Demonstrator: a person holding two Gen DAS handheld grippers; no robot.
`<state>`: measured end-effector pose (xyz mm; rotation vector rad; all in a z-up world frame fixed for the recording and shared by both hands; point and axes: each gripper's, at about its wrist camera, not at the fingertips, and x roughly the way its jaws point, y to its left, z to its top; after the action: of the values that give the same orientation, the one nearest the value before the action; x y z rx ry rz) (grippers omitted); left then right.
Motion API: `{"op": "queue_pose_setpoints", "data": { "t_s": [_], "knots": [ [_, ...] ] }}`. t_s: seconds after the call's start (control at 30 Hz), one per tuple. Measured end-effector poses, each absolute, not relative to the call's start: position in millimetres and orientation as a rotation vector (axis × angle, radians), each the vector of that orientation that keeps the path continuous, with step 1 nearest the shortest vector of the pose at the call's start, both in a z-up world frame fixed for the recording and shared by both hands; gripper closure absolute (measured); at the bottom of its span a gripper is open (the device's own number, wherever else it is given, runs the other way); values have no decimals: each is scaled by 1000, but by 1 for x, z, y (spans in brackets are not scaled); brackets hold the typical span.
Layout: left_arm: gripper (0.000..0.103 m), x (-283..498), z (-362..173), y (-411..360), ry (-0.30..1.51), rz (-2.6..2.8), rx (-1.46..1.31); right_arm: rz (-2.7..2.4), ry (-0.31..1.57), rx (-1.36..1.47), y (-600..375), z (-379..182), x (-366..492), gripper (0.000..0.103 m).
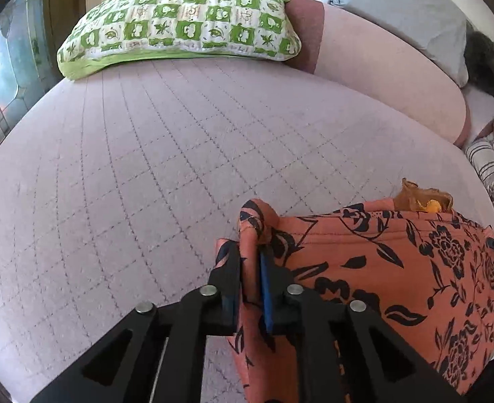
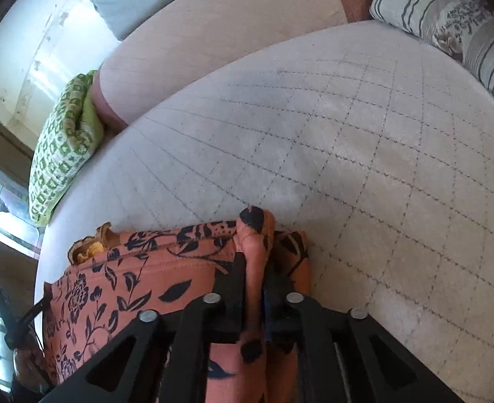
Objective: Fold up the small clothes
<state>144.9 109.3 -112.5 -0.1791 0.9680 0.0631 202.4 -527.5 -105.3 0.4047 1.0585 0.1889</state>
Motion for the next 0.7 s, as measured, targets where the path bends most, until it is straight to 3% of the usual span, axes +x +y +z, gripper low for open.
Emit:
{"op": "queue_pose_setpoints", "data": {
  "t_s": [0.07, 0.1, 0.17, 0.2, 0.27, 0.43, 0.5, 0.57, 0.6, 0.7],
  "knots": [
    [60, 136, -98, 107, 933, 71, -186, 173, 1016, 405, -531, -88, 189, 74],
    [56, 126, -87, 106, 902, 64, -181, 171, 993, 407, -534, -77, 177, 70],
    [43, 97, -69, 103, 861, 22, -177, 180, 991, 412, -540, -65, 155, 33],
    [42, 82, -62, 100, 842, 15, -175, 193, 992, 413, -540, -60, 142, 31],
    [36, 46, -53, 93, 815, 17, -169, 227, 989, 394, -544, -53, 103, 31],
    [36, 0, -78, 83, 909, 3, -229, 280, 1051, 392, -534, -69, 49, 34],
    [36, -5, -92, 81, 949, 25, -260, 278, 1081, 443, -535, -84, 43, 41],
    [36, -8, -102, 80, 985, 17, -301, 286, 1116, 488, -537, -95, 46, 61],
    [37, -9, -103, 79, 983, 28, -304, 289, 1118, 488, -534, -97, 47, 65],
    [37, -14, -101, 76, 962, 11, -297, 290, 1120, 474, -526, -95, 46, 66]
  ]
}}
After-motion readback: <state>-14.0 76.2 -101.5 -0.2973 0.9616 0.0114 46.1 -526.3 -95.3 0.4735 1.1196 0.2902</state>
